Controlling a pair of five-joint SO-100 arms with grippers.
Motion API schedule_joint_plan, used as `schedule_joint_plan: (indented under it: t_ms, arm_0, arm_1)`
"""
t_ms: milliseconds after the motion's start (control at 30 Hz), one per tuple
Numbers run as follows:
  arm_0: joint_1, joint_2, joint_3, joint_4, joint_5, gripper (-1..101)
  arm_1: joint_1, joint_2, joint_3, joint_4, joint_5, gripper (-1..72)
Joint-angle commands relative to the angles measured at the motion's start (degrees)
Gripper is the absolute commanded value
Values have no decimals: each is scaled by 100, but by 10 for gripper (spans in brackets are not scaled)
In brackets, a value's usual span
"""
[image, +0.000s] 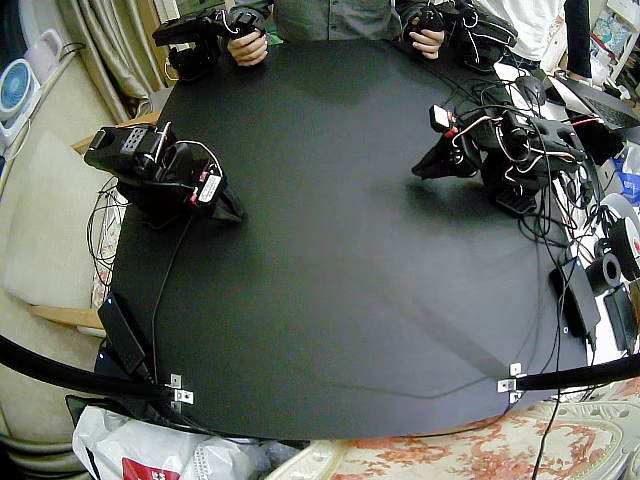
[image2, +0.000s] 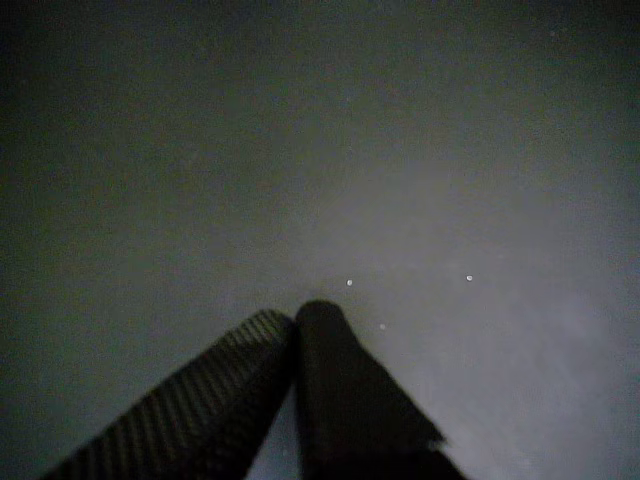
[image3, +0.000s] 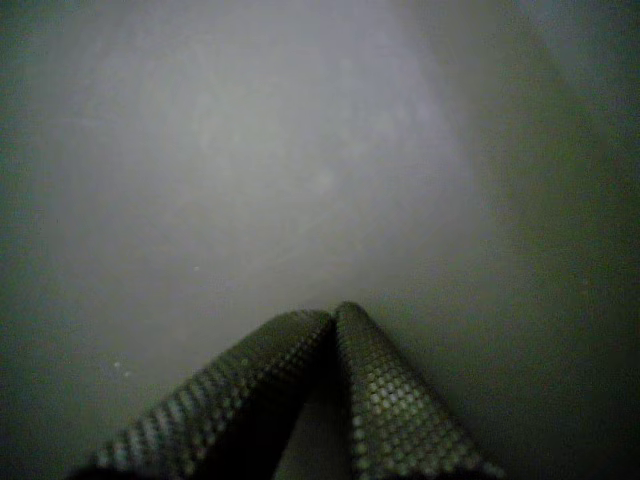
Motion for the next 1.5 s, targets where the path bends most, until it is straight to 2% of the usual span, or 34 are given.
schedule_joint_plan:
  t_ms: [0,367,567,800,1067,1200,1300,1467]
  arm_0:
    - [-18,132,70,-35,-105,-2]
    - [0,132,70,-35,-97,-2]
    - [0,132,70,-35,-88,-2]
    - [0,132,70,-35,-88,-2]
    - [-70,132,70,-26,-132,-2]
    - [-167,123,-1081,-88,-185,-2]
    - [-211,123,-1178,-870,-360,-2]
    - [-396,123,-264,-3691,-712,-2]
  arm_1:
    - [35,53,-44,-79,35,-3]
    - [-105,149,-44,-62,-79,-3]
    - [-545,606,-44,202,-193,-3]
    - [-580,1037,-44,615,-272,-3]
    - [-536,1081,-44,677,-272,-3]
    - [-624,1195,-44,738,-299,-3]
    - [-633,1397,-44,879,-360,-3]
    - [-747,1441,-44,870,-413,-3]
